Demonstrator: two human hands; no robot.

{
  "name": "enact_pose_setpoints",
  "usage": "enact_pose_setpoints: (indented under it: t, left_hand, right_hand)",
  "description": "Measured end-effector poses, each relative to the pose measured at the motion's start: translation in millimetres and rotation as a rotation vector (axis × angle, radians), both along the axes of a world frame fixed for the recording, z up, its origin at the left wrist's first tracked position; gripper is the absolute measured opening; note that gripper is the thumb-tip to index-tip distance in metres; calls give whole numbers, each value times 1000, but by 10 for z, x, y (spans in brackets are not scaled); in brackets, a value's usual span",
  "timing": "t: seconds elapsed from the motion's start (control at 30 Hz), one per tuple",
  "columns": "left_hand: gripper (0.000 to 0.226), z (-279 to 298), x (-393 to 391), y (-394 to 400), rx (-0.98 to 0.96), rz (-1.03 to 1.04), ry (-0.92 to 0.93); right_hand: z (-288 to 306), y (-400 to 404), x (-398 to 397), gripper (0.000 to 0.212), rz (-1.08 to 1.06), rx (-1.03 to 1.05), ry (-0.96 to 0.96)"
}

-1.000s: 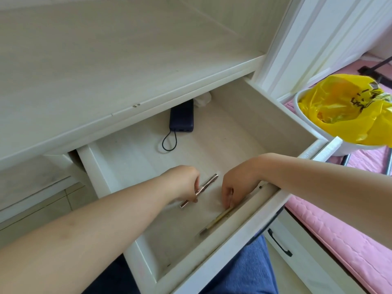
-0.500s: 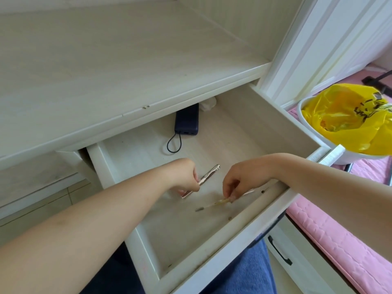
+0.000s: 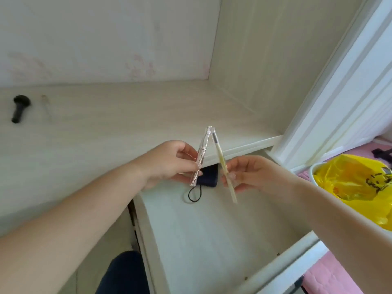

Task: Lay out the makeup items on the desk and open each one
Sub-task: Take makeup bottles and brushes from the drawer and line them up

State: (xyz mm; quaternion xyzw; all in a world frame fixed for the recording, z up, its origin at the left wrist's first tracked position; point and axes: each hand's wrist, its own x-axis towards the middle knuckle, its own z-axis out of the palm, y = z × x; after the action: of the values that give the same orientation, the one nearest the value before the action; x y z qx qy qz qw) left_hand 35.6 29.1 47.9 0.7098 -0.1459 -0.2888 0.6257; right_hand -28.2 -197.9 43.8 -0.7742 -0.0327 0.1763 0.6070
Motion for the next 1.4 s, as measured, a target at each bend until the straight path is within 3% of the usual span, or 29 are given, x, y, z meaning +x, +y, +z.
enact_pose_setpoints:
  t: [0.13,0.23,0.37,0.53,0.83,1.1,1.2,1.4]
  left_hand:
    - [20,238,241,440,-36,207,-74]
    - [18,305,478,836,7,328,-105]
    - [9,269,811,1415,67,458,-159]
    - [16,116,1182,2057,154,608,-226]
    - [18,23,1720,2235,318,628,-330]
    - [27,33,2190,2070,823,502,-519]
    - [15,28,2244,2020,885,463,-545]
    - [26,-24,2266,2022,939,437,-610]
  right_hand:
    - [216,483,422,23,-70,96,-50]
    - [311,890,785,12,-110,107,-95]
    - [336,1447,1259,13,-138,87,-87]
    - [302,2140,1810,10,-89,104,-77]
    - [132,2769,2500,13,-151,-105,-195]
    - [27,2747,2941,17,-161,-552,-361]
    - [-17,2747,2988,16,-151,-615,-356]
    - [-58,2754,3003,17,-107,-734,-414]
